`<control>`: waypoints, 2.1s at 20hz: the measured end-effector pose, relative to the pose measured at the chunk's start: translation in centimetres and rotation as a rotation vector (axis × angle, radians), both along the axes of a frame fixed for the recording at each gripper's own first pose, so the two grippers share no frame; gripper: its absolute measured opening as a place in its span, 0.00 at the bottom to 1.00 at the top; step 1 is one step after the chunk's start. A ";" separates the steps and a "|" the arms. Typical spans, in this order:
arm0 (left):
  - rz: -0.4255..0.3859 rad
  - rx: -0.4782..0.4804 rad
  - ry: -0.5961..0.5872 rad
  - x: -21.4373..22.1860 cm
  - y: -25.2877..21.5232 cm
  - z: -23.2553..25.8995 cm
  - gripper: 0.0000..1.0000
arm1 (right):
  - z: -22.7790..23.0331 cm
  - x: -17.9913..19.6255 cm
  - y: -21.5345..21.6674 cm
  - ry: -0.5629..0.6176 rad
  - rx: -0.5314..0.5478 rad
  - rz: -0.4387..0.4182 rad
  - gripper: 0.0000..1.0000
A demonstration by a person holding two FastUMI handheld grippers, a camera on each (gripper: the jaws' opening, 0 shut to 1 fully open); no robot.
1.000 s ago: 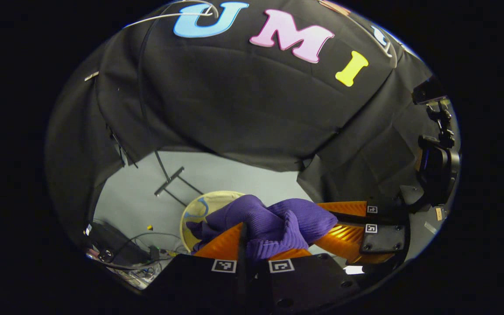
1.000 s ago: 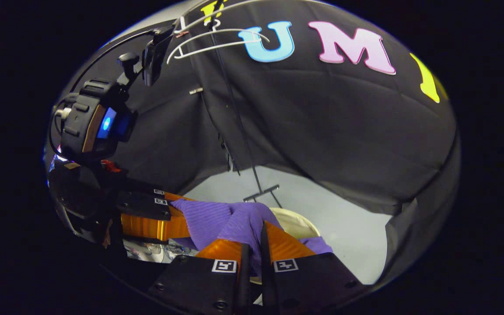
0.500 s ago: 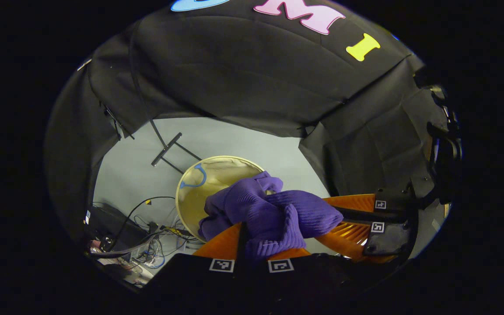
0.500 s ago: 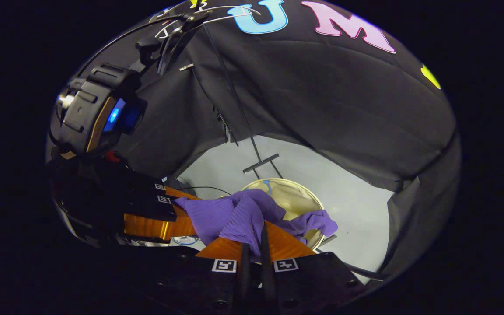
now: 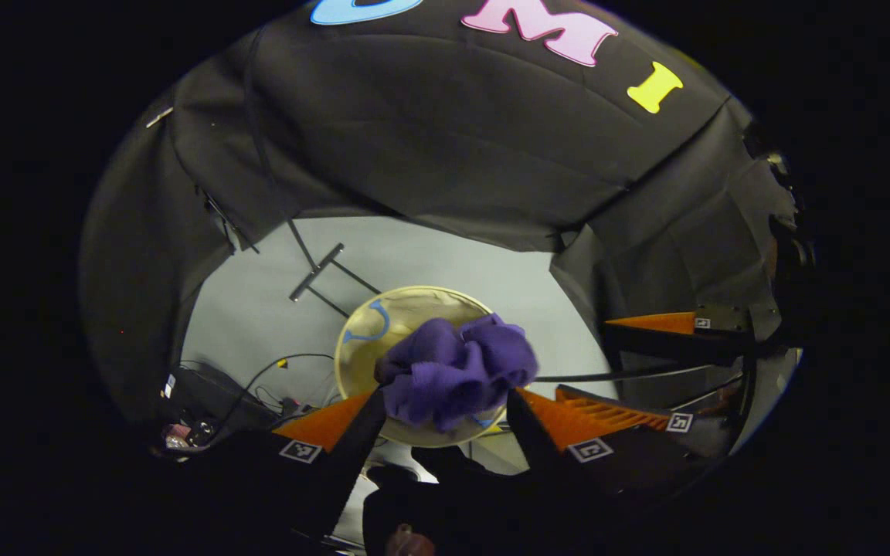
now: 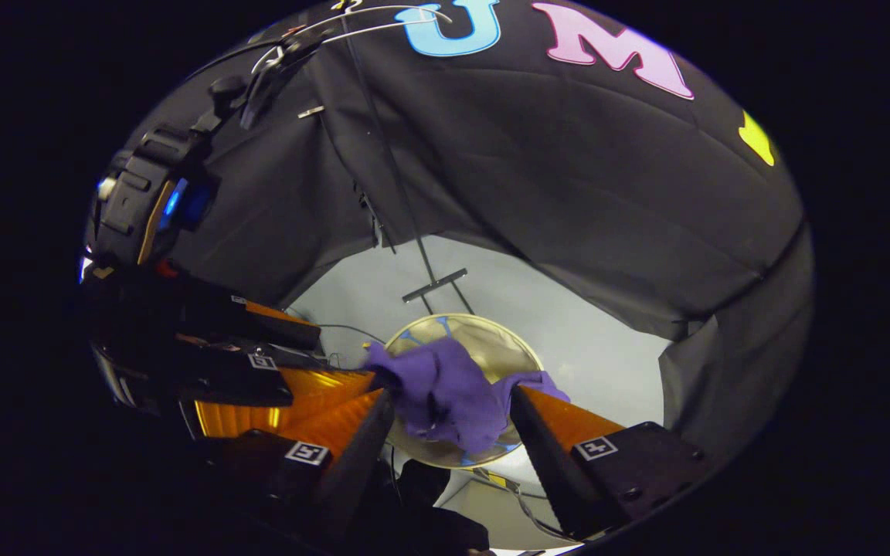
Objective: Grasp the clothes on the hanger with both hands and then place them into the laundry hamper below.
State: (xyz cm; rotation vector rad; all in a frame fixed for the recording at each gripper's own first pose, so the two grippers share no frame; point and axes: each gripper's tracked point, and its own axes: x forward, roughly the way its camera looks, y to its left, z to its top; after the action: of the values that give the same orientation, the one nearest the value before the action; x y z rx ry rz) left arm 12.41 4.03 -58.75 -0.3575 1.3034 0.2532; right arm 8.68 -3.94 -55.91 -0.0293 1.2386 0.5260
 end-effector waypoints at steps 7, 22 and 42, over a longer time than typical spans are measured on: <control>0.042 0.016 -0.047 0.5 1.1 1.6 0.92 | 0.7 0.9 0.7 -0.015 0.023 -0.026 0.99; -0.073 0.082 -0.401 -0.7 2.0 14.9 0.96 | 10.6 -0.6 4.5 -0.244 0.054 -0.155 0.99; -0.338 0.324 -1.164 -14.4 -0.8 43.6 0.95 | 42.0 -10.9 6.0 -0.993 0.083 -0.592 0.98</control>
State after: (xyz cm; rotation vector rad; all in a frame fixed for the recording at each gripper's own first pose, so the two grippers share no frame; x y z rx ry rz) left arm -2.03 3.28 -15.12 0.0302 0.1494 -0.0521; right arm -2.17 2.02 -13.91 0.1310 0.2147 0.0027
